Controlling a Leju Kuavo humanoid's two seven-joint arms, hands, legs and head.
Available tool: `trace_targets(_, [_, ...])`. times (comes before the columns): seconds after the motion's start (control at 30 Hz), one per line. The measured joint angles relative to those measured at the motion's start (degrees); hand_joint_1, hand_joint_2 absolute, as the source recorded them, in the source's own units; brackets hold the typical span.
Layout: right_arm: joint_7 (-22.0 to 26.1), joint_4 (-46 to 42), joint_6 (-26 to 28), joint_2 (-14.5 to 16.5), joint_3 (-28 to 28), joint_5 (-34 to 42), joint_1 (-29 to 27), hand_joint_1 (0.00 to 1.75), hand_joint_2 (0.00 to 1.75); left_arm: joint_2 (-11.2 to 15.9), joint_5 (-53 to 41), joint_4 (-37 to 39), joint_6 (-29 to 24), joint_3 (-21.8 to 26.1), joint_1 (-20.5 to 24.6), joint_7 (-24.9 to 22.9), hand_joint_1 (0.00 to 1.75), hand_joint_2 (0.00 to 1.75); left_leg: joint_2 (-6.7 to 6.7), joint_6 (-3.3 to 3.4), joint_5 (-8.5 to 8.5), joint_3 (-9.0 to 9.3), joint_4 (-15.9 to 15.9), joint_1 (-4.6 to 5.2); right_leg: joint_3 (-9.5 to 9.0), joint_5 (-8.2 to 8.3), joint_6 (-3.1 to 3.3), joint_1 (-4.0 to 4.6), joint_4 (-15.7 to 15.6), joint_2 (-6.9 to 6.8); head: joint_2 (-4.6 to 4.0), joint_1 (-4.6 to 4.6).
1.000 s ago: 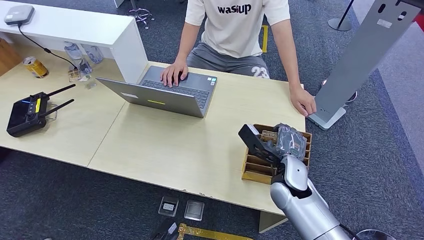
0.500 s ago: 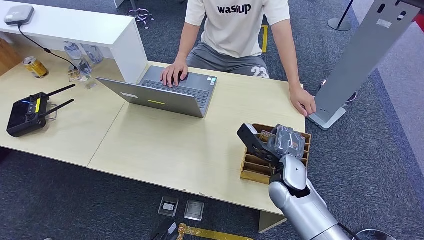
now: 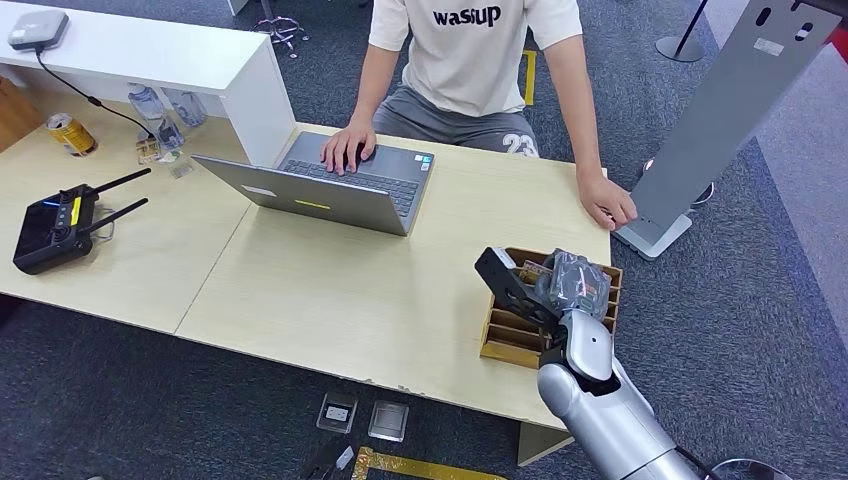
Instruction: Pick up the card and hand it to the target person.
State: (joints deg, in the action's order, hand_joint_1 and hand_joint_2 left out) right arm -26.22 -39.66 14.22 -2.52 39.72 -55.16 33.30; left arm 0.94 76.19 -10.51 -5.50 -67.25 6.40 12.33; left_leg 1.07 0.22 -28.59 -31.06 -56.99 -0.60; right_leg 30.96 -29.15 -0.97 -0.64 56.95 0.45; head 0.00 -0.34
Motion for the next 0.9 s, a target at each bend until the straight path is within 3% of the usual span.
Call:
trace_targets(0.33, [-0.4, -7.7, 0.6, -1.3, -0.3, -2.0, -0.5, 1.71, 1.75, 0.0, 0.9, 0.0, 0.0, 0.0, -0.1, 0.0, 0.0, 1.75, 0.0, 0.0, 0.0, -0.01, 0.0, 0.0, 0.02, 0.0, 0.0, 0.0, 0.0, 0.01, 0.0, 0.0])
trace_targets(0.53, [-0.3, -19.8, 1.5, -2.2, -1.4, -6.6, -1.7, 1.71, 1.75, 0.0, 1.5, 0.0, 0.0, 0.0, -0.2, 0.4, 0.0, 1.75, 0.0, 0.0, 0.0, -0.01, 0.0, 0.0, 0.03, 0.0, 0.0, 0.0, 0.0, 0.01, 0.0, 0.0])
trace_targets(0.7, [1.7, -27.0, 5.2, -2.4, -1.5, -9.2, -1.3, 1.71, 1.75, 0.0, 1.8, 0.0, -0.1, 0.0, -0.2, 0.8, 0.0, 1.75, -0.01, 0.0, 0.0, 0.0, 0.0, 0.0, 0.01, 0.0, 0.0, 0.0, 0.0, 0.01, 0.0, 0.0])
trace_targets(0.9, [7.6, -24.1, 14.0, -2.3, -1.5, -9.4, 0.6, 1.71, 1.75, 0.0, 1.7, 0.0, 0.0, 0.0, -0.2, 1.0, 0.0, 1.75, 0.0, 0.0, 0.0, -0.01, 0.0, 0.0, -0.01, 0.0, 0.0, 0.0, 0.0, 0.0, 0.0, 0.01])
